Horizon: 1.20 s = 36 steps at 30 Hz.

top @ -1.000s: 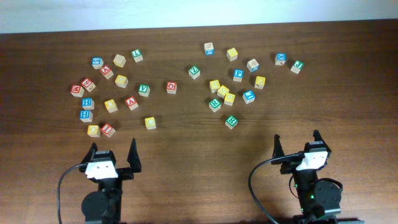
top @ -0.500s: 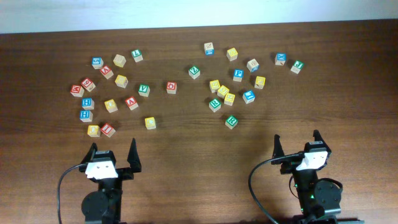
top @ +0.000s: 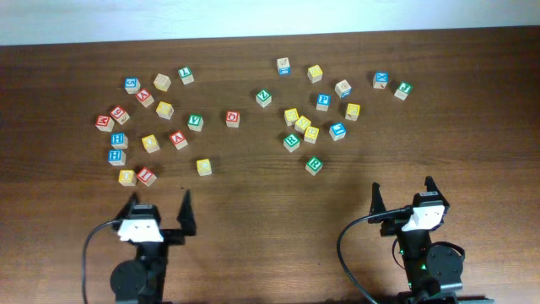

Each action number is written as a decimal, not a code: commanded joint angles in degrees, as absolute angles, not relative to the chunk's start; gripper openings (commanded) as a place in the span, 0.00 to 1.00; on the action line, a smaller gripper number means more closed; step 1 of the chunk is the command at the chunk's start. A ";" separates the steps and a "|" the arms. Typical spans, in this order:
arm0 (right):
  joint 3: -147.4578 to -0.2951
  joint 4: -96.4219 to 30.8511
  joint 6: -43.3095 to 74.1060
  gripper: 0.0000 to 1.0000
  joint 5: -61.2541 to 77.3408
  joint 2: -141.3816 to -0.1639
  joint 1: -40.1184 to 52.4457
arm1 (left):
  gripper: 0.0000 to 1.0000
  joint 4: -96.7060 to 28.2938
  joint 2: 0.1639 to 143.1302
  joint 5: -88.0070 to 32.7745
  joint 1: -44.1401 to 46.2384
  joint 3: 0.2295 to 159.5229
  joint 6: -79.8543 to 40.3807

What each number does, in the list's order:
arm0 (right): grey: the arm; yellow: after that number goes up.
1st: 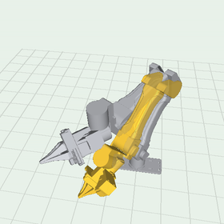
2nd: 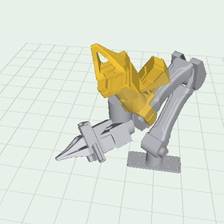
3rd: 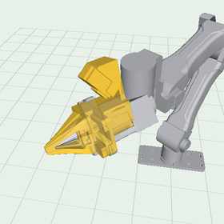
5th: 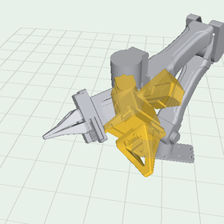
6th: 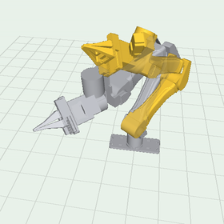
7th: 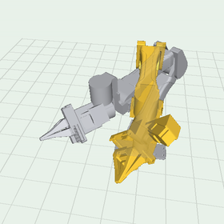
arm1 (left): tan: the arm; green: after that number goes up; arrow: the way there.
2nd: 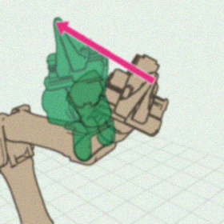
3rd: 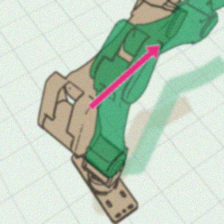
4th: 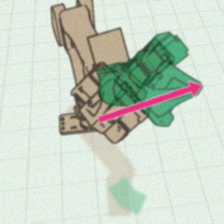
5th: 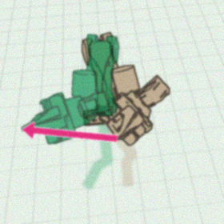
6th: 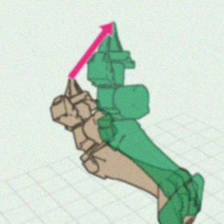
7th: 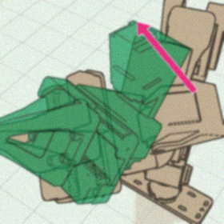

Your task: Spell out CVPR

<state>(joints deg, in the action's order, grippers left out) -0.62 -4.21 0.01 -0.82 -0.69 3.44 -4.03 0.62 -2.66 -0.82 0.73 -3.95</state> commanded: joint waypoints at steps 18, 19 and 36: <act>-0.32 -4.51 0.21 0.98 -2.15 -0.21 2.96 | 0.99 18.06 8.97 -40.62 -0.93 26.20 -13.17; -0.32 -4.51 0.21 0.98 -2.15 -0.21 2.96 | 0.99 3.95 14.11 -40.75 -0.97 34.15 -12.47; -0.32 -4.51 0.21 0.98 -2.15 -0.21 2.96 | 0.99 -63.79 68.29 -15.11 9.21 81.41 -4.25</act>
